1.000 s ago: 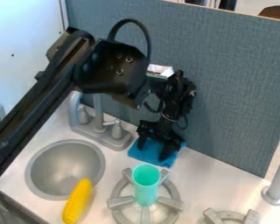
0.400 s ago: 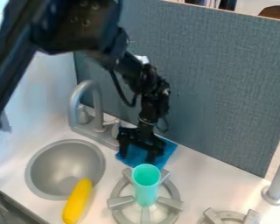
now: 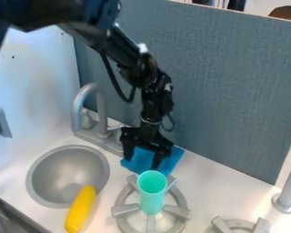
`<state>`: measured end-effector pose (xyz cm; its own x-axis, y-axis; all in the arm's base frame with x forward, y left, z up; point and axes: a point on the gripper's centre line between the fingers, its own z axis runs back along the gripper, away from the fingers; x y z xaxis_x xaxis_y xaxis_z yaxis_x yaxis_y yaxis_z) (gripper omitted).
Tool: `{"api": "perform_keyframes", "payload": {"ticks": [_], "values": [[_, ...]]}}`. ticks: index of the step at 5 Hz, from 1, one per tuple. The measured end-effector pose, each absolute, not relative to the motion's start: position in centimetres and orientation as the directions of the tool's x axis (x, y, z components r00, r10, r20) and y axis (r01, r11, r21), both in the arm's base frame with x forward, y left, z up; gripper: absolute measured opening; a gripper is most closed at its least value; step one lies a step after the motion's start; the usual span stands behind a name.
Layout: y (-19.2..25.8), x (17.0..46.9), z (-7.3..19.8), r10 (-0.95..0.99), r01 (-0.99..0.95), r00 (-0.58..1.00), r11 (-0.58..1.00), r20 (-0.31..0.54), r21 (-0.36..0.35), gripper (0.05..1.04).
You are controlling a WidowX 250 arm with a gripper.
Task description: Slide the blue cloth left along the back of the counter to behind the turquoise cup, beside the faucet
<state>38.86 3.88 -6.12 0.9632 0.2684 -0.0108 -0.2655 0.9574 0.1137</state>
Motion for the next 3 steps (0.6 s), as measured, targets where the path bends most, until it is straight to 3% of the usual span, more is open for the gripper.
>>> {"api": "perform_keyframes", "payload": {"ticks": [3], "values": [[2.7, 36.7, -3.5, 0.211, -0.209, 0.977, 0.975, -0.021, 0.069, 1.001]]}}
